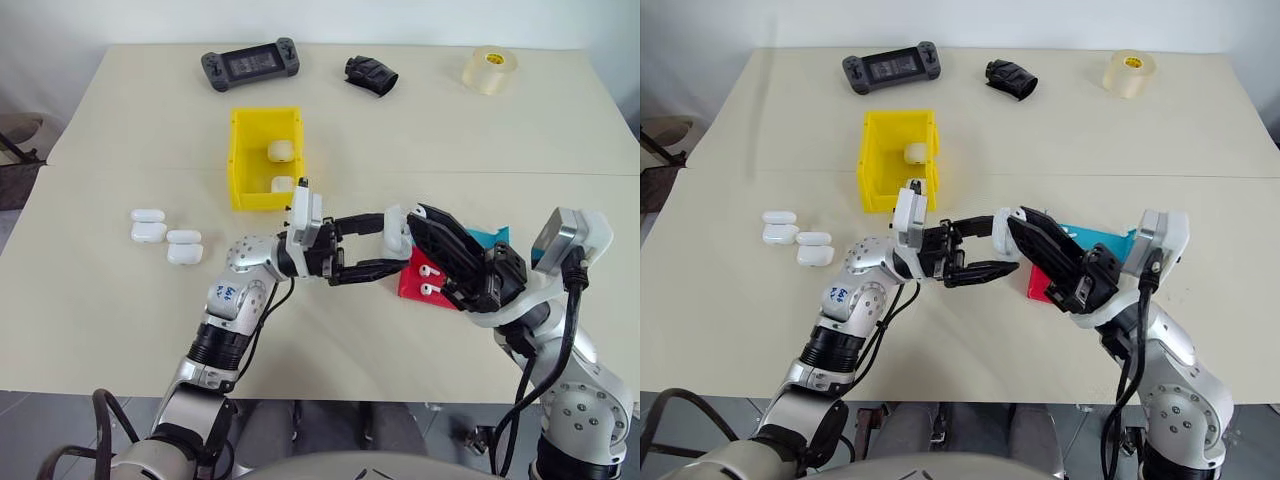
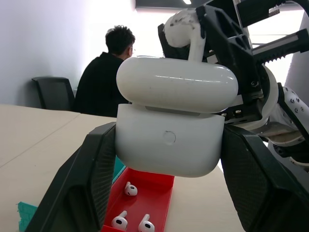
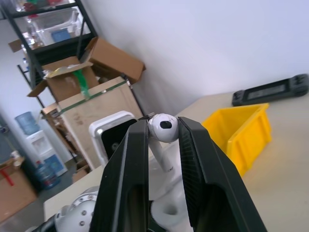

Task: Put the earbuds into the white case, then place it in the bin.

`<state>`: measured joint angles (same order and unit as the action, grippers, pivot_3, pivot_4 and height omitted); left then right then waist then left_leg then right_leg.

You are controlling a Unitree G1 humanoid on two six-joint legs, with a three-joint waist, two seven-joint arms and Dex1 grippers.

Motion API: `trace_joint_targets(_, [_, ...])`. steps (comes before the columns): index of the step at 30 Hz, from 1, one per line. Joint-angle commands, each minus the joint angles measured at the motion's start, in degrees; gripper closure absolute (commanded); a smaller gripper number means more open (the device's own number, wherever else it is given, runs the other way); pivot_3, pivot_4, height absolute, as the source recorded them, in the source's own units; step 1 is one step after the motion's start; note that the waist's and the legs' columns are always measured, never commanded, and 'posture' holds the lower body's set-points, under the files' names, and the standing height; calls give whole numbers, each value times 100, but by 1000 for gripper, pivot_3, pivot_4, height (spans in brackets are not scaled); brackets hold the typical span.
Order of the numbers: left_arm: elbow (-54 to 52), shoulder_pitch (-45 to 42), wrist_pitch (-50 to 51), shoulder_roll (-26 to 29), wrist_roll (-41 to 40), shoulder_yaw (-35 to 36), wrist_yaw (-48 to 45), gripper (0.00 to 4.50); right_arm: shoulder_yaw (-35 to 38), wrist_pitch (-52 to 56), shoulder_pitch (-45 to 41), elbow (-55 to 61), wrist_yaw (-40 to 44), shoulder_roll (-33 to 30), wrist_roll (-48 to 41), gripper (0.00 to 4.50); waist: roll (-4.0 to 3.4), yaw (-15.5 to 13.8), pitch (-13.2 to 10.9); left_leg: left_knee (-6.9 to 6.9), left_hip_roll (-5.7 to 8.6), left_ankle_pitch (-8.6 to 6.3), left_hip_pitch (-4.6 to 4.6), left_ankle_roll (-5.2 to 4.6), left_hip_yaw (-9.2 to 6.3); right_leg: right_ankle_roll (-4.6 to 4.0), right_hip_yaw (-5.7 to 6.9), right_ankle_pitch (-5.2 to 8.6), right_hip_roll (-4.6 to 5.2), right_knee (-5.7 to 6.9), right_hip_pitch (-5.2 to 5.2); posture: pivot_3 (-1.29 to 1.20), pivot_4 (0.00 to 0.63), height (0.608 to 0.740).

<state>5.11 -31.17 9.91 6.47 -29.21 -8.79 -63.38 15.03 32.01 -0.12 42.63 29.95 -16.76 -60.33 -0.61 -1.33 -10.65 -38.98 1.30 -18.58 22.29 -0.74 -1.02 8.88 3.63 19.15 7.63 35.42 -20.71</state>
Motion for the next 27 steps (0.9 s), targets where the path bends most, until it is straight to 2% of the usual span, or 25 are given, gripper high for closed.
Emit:
trace_joint_targets(1, [-140, -104, 11, -85, -189, 94, -6, 1663, -21, -358, 36, 105, -78, 48, -1, 4003, 0, -1, 0, 0, 0, 0, 0, 0, 0, 0, 0, 0, 0, 0, 0, 0, 150, 740])
trace_joint_targets(17, [-167, -157, 201, -254, -369, 208, 27, 1663, -745, -881, 450, 1, -92, 158, 347, 4003, 0, 1, 0, 1, 0, 0, 0, 0, 0, -1, -2, 0, -1, 0, 0, 0, 150, 740])
trace_joint_targets(27, [-138, -178, 154, -298, -398, 257, 14, 1663, -832, -983, 788, -162, 65, -44, 514, 4003, 0, 1, 0, 1, 0, 0, -1, -1, 1, -1, -3, 1, -2, 0, 0, 0, 150, 740])
